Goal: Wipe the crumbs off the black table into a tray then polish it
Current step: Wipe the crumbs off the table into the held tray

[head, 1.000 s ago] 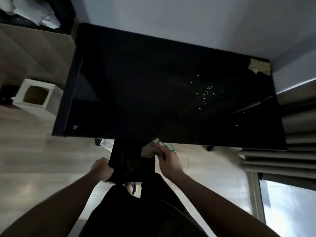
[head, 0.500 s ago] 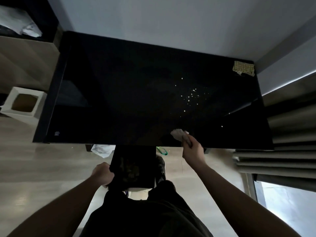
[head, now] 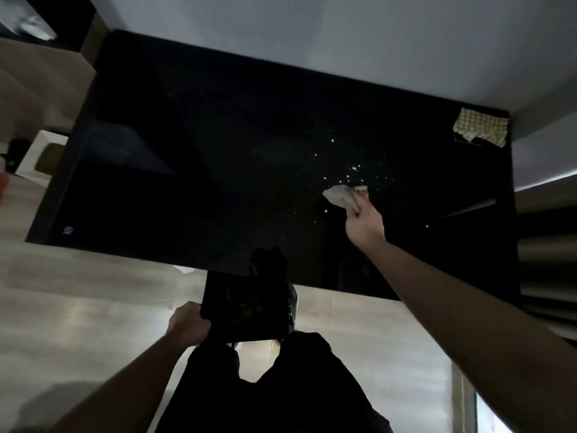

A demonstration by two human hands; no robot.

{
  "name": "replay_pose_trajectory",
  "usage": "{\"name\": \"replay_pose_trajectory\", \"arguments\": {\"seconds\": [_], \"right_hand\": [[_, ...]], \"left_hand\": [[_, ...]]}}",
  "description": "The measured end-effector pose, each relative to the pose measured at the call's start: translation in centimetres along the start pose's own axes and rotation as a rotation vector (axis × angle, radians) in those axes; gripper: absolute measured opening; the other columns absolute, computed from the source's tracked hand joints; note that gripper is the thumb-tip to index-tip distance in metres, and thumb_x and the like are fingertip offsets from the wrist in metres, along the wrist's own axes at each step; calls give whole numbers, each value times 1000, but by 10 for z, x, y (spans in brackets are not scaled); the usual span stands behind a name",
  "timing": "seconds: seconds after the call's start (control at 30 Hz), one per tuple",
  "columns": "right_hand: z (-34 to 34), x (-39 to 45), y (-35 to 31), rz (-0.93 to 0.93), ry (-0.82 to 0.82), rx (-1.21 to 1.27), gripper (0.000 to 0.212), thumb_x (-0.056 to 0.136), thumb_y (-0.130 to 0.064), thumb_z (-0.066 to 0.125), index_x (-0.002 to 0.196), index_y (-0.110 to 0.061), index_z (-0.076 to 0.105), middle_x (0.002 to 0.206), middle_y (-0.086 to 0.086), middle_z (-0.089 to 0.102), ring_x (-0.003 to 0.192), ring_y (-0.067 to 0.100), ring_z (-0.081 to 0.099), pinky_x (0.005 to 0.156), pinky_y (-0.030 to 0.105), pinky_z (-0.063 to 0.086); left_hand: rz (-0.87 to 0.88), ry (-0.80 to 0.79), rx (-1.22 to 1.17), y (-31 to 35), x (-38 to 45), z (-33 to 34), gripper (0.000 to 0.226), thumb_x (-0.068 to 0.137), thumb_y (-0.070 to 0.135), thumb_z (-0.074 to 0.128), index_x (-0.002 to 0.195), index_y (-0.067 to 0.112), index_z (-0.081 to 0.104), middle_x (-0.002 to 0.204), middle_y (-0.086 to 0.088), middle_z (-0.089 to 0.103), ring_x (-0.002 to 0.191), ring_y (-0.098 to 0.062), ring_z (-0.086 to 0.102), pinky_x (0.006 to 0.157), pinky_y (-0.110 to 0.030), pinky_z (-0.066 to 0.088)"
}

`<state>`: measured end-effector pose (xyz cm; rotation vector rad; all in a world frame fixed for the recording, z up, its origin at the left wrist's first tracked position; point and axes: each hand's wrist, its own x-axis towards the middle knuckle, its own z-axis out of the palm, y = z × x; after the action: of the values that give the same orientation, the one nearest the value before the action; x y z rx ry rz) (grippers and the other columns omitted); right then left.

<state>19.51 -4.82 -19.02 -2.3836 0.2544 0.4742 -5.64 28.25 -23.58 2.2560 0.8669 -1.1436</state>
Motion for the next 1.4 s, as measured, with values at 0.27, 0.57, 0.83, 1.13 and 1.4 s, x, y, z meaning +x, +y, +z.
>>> {"name": "replay_pose_trajectory", "arguments": {"seconds": [0.27, 0.57, 0.83, 1.13, 1.4], "right_hand": [[89, -33, 6, -282, -67, -318, 66, 94, -11, 52, 155, -33, 39, 172, 3, 17, 158, 36, 12, 125, 58, 19], [92, -147, 20, -434, -450, -79, 49, 103, -9, 45, 145, -32, 58, 159, -15, 45, 152, 5, 32, 122, 38, 34], [13, -132, 55, -184, -83, 223, 64, 96, 4, 53, 142, -40, 59, 146, -16, 60, 136, 5, 55, 111, 24, 45], [-113, -10, 157, 176, 325, -60, 56, 98, -12, 48, 150, -33, 50, 151, 9, 56, 131, 40, 57, 106, 45, 47], [-50, -36, 153, 91, 207, -223, 65, 92, -4, 52, 151, -31, 46, 170, 10, 21, 148, 43, 33, 110, 57, 39]], "left_hand": [[2, -2, -26, 24, -5, 25, 9, 68, 16, 55, 68, 14, 64, 64, -3, 67, 72, -27, 70, 63, -30, 54], [32, -31, 21, 44, -10, 33, 5, 71, 20, 60, 76, 17, 60, 78, -3, 64, 84, -28, 66, 65, -28, 44], [77, -19, 36, 59, -10, 40, 5, 73, 18, 61, 78, 18, 59, 77, -3, 65, 88, -28, 69, 66, -29, 45], [70, 19, 51, 64, -5, 46, 15, 70, 18, 58, 81, 14, 67, 76, -5, 71, 73, -25, 66, 65, -28, 50], [33, 7, 57, 58, -5, 48, 22, 68, 19, 59, 85, 11, 69, 81, -5, 71, 79, -26, 69, 61, -27, 46]]}}
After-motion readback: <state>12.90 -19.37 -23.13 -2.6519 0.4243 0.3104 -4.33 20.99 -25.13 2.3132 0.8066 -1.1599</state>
